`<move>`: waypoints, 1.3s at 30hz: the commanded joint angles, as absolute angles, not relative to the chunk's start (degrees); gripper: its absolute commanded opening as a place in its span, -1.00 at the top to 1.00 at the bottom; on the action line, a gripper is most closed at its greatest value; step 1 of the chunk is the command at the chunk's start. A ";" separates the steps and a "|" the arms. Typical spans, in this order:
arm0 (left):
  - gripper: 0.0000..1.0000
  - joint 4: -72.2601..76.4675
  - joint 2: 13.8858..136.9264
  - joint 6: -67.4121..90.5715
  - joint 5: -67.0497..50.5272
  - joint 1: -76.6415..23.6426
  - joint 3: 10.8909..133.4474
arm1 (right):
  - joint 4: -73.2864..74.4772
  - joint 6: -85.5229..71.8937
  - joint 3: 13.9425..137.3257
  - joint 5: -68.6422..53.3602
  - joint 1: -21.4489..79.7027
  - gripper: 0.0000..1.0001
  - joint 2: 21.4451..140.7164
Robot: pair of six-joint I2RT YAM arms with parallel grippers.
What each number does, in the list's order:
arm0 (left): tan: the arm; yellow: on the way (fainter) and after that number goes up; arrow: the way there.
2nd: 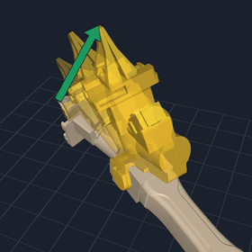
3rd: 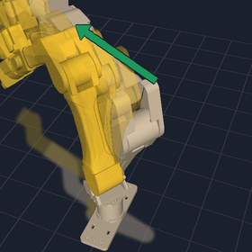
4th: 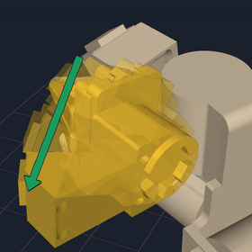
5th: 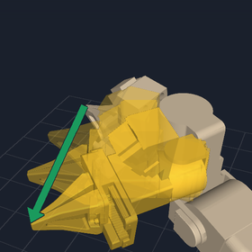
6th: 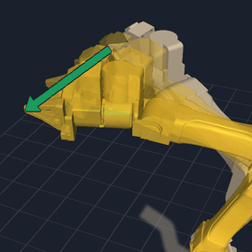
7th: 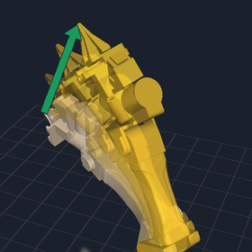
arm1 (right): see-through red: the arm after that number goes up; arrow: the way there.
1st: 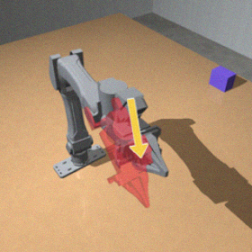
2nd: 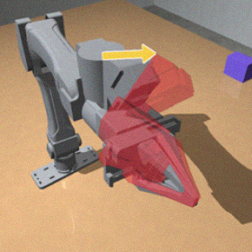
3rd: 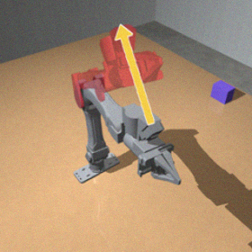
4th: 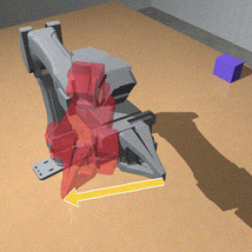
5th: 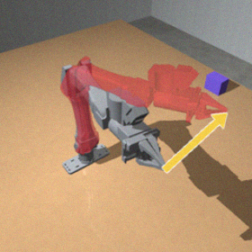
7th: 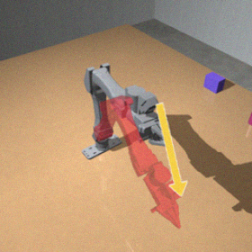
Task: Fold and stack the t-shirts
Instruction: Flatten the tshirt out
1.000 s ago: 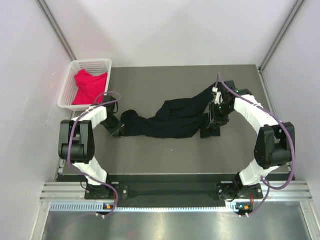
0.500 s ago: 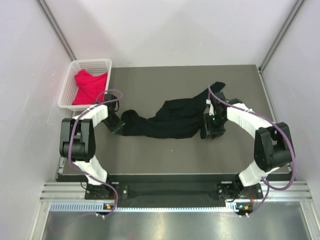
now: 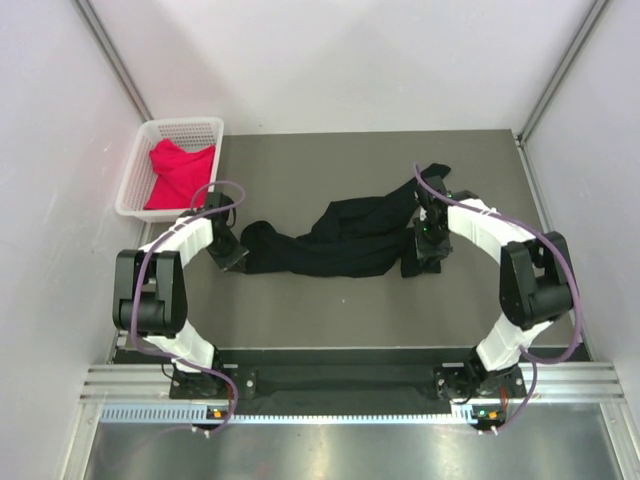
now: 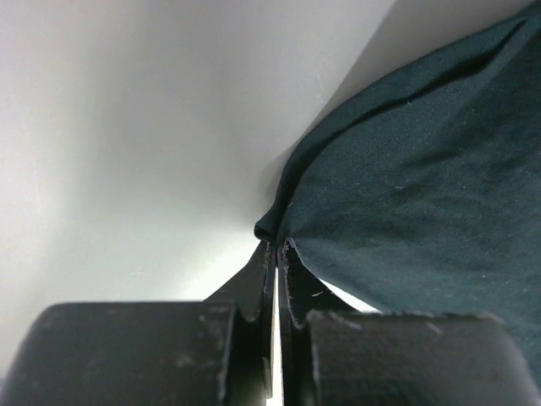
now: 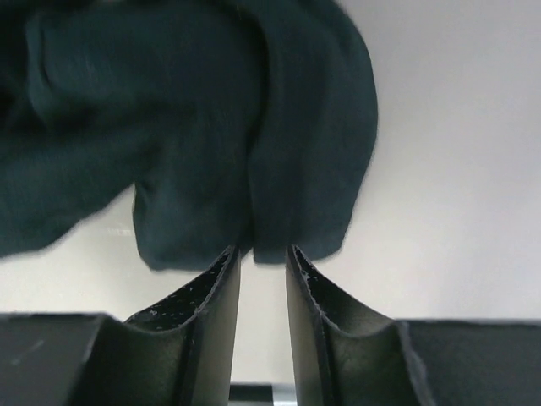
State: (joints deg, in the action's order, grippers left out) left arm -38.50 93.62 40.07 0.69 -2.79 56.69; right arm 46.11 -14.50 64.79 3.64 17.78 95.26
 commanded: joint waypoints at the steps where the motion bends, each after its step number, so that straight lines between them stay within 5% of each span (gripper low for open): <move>1: 1.00 -36.39 91.06 38.50 0.26 -3.08 55.99 | 43.86 -13.80 68.29 4.31 17.93 0.40 97.64; 10: 1.00 -36.56 90.88 37.18 -1.67 -2.99 55.72 | 45.00 -15.21 68.73 8.53 17.93 0.41 100.11; 19: 1.00 -37.44 89.74 35.77 -1.41 -2.99 56.25 | 45.44 -16.00 67.24 10.20 17.40 1.00 97.82; 39: 1.00 -37.45 81.83 39.11 -2.54 -2.99 62.14 | 26.65 -32.94 68.29 -5.17 -1.47 1.00 78.67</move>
